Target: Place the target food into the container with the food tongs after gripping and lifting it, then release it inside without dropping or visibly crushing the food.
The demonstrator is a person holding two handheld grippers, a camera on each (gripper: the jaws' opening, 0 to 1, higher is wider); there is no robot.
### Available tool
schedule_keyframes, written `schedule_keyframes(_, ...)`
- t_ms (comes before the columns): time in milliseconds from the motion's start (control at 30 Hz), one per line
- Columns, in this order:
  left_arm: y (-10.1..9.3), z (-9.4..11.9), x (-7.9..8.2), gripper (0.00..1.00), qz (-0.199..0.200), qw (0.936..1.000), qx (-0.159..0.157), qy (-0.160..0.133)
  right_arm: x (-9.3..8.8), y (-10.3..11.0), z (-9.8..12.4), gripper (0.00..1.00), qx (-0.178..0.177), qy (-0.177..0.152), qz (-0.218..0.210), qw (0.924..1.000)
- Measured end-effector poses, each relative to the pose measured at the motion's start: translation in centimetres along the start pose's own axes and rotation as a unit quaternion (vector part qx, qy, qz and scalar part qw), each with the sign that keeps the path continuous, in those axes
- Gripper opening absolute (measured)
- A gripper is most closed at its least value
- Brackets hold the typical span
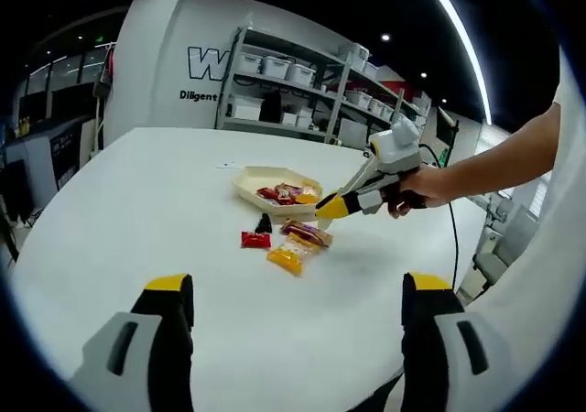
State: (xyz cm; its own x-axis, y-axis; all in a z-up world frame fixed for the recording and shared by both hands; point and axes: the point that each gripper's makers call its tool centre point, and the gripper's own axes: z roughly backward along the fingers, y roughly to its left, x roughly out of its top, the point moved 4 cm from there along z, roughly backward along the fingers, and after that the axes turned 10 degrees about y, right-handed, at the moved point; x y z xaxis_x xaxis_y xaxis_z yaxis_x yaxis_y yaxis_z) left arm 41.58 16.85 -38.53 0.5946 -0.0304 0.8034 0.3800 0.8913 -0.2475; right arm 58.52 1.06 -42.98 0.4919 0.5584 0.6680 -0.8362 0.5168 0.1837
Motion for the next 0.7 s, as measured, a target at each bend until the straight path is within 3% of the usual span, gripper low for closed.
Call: schedule_keyframes(700,0.7,0.1,-0.1,0.91,0.009,1.0000,0.001,-0.001,-1.5,-0.3,-1.8,0.25,-0.043,0.031,0.032,0.9981)
